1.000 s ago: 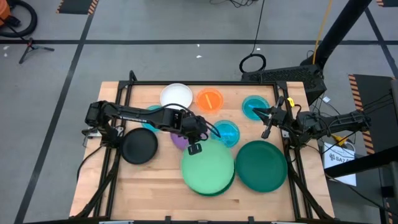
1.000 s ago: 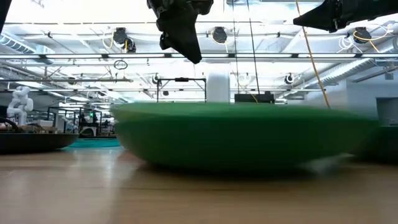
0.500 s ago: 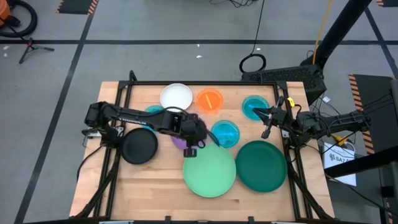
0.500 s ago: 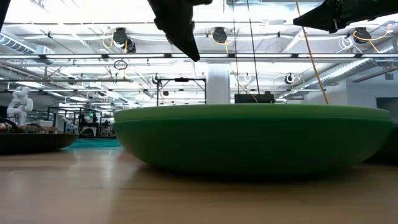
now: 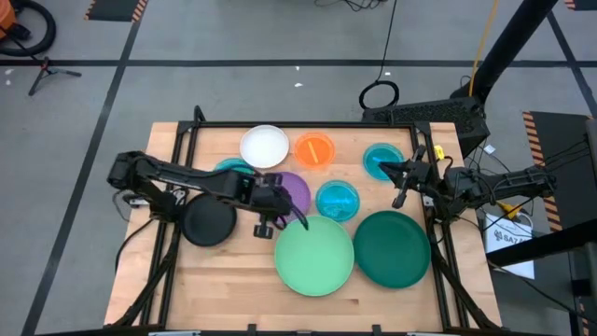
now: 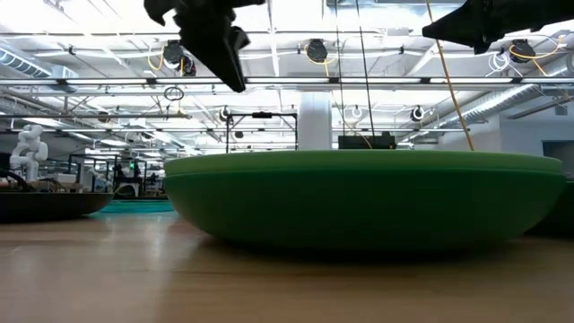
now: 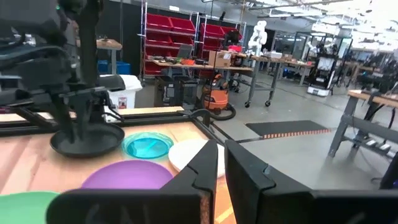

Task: Stack plastic plates
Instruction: Stack the dark green plate on top of the light green plate

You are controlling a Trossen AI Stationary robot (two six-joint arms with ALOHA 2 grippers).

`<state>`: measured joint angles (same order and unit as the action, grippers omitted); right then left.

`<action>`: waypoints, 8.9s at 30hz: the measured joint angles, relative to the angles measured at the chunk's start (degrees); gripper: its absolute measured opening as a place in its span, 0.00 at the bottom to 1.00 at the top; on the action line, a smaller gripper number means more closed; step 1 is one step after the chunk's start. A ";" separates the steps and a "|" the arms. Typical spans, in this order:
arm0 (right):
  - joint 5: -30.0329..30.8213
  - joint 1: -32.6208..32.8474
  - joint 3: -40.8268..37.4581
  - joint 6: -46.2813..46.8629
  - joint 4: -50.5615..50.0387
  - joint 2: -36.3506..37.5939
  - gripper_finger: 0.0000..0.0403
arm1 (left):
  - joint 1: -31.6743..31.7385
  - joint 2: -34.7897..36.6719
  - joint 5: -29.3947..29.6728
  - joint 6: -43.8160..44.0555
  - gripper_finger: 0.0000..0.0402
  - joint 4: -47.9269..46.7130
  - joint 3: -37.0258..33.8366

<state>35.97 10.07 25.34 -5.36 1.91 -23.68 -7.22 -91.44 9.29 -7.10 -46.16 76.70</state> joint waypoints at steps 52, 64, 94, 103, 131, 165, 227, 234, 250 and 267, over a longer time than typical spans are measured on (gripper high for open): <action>1.27 -2.27 6.22 20.71 -5.33 -27.15 0.02 | 11.80 35.93 9.30 -5.70 0.17 40.01 -35.88; -8.96 -2.27 18.89 33.46 -39.69 -36.36 0.01 | 11.80 35.95 9.25 5.37 0.17 39.99 -35.86; -32.85 18.15 20.31 58.28 -37.62 -49.01 0.00 | 11.65 35.95 9.23 11.94 0.17 38.16 -35.79; -29.06 16.23 30.94 57.12 -52.77 -49.70 0.00 | 11.68 35.95 9.23 11.91 0.17 35.24 -35.79; -22.16 3.31 37.66 7.66 -71.38 -49.64 0.03 | 11.69 35.93 9.25 4.81 0.17 32.21 -35.79; -19.63 -3.64 30.94 17.96 -62.34 -49.60 0.38 | 14.81 35.93 9.29 0.13 0.17 31.21 -35.79; -31.54 -16.20 19.67 10.20 -52.31 -49.40 0.38 | 14.81 35.93 9.28 0.00 0.17 32.75 -35.79; -33.28 -16.90 19.69 10.18 -52.03 -49.38 0.38 | 14.81 35.93 9.28 -0.15 0.17 32.73 -35.79; -37.57 -16.96 19.67 10.44 -51.84 -49.16 0.38 | 14.81 35.93 9.28 -0.23 0.17 32.78 -35.79; -37.88 -16.96 16.33 10.44 -47.98 -49.40 0.38 | 14.81 35.93 9.28 -0.51 0.17 32.77 -35.79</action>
<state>-1.91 -6.90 41.67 5.08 -46.06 -73.08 7.60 -55.51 18.57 -7.61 -13.40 40.91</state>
